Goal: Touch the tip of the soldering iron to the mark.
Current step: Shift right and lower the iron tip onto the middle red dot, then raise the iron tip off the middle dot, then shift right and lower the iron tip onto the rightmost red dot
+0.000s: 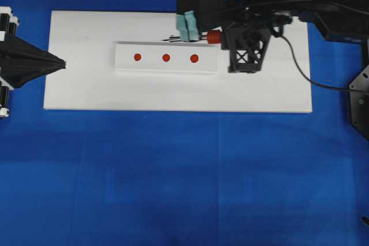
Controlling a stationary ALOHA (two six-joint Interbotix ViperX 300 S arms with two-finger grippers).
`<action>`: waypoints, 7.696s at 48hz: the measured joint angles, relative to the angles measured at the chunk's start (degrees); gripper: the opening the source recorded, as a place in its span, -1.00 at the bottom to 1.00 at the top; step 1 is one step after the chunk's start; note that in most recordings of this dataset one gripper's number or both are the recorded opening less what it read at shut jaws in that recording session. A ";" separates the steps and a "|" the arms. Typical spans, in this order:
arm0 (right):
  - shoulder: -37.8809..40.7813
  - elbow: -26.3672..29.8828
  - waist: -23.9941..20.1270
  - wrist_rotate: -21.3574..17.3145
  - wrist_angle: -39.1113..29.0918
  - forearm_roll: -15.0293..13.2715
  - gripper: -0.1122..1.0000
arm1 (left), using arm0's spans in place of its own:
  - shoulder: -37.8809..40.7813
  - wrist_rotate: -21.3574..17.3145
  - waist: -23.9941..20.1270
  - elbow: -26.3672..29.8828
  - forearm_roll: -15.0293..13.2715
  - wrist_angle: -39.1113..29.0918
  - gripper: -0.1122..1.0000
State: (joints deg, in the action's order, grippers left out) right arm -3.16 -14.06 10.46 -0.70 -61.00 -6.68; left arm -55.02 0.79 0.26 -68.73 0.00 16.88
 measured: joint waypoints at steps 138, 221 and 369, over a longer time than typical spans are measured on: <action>9.23 -6.42 0.62 -1.67 11.51 1.05 -0.68 | 0.00 0.09 0.00 -0.62 0.00 0.09 -0.79; 3.08 2.55 0.62 -1.41 0.44 -1.41 -0.68 | -0.18 0.09 0.00 -0.62 0.00 0.00 -0.79; 0.70 -16.79 1.41 -1.49 11.25 0.00 -0.68 | -0.26 0.09 -0.09 -0.70 0.00 0.00 -0.79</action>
State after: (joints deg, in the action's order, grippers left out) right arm -2.46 -30.85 11.87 -2.20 -49.75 -6.68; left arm -55.28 0.88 0.18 -69.43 0.00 16.88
